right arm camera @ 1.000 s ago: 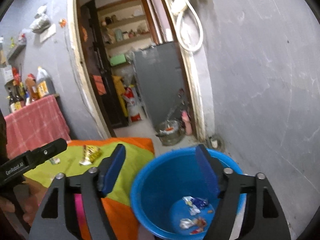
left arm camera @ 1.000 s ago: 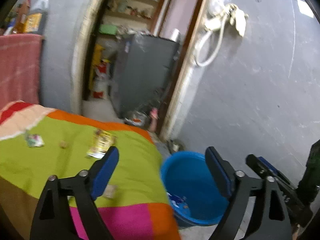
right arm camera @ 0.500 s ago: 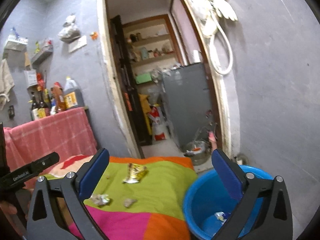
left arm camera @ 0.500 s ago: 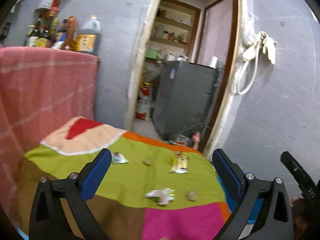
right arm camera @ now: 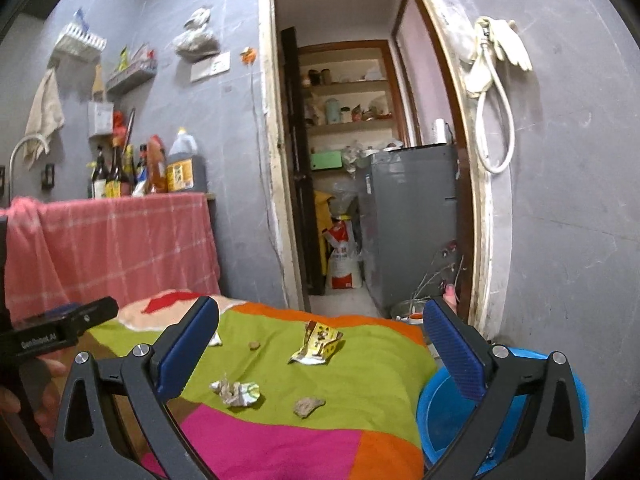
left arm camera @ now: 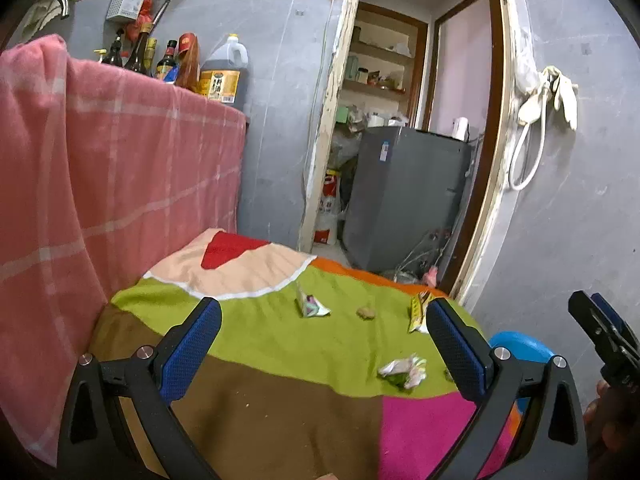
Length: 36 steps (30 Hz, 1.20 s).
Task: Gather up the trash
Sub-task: 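Move both open grippers back over the blanket, then grasp the crumpled foil wrapper with the left gripper while the right gripper grasps the brown lump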
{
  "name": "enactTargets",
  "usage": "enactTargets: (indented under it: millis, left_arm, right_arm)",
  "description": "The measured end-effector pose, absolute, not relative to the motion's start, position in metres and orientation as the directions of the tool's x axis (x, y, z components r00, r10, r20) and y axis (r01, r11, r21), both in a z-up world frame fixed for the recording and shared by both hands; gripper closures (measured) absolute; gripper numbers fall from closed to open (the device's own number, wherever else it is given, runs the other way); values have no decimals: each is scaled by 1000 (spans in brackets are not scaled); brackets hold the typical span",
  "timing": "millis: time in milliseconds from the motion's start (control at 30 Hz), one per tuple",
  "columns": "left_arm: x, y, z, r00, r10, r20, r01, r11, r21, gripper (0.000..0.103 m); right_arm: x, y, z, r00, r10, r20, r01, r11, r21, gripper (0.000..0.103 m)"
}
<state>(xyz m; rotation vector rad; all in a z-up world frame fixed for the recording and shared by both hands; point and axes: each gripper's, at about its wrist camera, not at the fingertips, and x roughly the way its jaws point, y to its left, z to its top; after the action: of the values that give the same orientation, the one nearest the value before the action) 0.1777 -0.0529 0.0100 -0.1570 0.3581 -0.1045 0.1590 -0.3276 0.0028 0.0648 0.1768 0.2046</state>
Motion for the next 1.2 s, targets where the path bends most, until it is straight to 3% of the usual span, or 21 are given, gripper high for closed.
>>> enactTargets:
  millis: [333,400,467,633,800,967,1200]
  left_arm:
    - [204,-65,-19,859,-185,-478,129,981,-147,3]
    - [211,-71,-23,837,-200,-509,148,979,-141,3]
    - [219,-77,-28,807,-219,-548,174,976,-134,3]
    - [236,-89,-40,735,-276,-619,233,961,-151,4]
    - [249,-101,-48,678,-316,-663,274,946,-171,26]
    - [264,-110,-55,622,-353,-699,296,932,-207,47]
    - [278,-119,-64,565,-385,-730,312,918,-244,68]
  right_arm:
    - [187,-332,-32,925,187,-330,-166,982,90,0]
    - [193,-335,-38,912,201,-359,-176,979,102,5]
    - [199,-336,-43,897,209,-390,-181,978,107,16]
    - [211,-334,-54,855,228,-466,-202,974,106,28]
    - [223,-332,-66,809,251,-531,-225,968,115,50]
    - [232,-330,-76,771,273,-575,-246,961,126,54]
    - [244,-322,-88,708,301,-639,-286,949,132,61]
